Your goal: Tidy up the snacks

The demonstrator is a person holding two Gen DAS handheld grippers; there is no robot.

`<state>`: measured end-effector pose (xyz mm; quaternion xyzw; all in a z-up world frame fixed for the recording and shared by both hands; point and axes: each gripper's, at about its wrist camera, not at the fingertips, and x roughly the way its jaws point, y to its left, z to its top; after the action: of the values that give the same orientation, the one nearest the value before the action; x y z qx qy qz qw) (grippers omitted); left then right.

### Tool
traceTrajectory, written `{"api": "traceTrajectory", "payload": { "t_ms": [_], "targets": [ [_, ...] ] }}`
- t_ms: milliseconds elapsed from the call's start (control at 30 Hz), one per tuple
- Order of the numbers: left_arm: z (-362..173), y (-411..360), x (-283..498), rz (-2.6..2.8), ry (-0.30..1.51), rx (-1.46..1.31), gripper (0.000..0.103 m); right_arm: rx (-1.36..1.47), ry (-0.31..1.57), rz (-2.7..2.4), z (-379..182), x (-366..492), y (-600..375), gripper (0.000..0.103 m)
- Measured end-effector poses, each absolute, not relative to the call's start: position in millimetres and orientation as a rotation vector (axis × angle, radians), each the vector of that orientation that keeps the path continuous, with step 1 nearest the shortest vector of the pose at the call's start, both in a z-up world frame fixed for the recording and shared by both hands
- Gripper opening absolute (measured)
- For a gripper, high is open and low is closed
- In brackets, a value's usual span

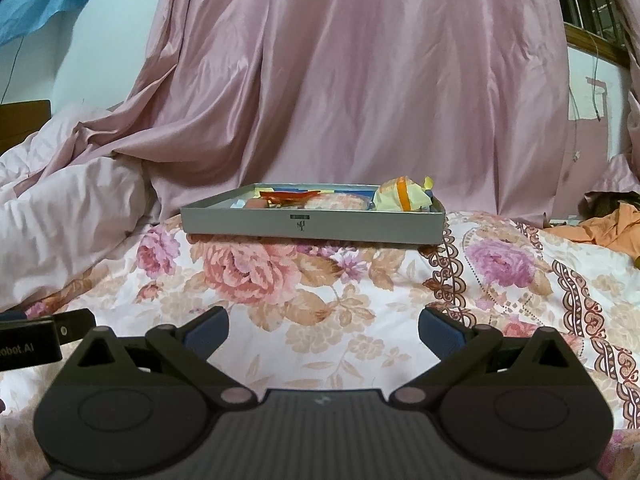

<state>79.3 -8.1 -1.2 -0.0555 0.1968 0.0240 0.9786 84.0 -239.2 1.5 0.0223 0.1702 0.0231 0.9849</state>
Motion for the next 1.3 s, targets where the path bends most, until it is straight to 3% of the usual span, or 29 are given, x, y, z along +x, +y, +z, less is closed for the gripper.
{"api": "traceTrajectory", "payload": {
  "t_ms": [1300],
  "targets": [
    [1.2,-12.4,78.3,0.127,0.410,-0.053,0.102,0.039,0.366,0.063,-3.3,84.8,-234.2,0.103]
  ]
}}
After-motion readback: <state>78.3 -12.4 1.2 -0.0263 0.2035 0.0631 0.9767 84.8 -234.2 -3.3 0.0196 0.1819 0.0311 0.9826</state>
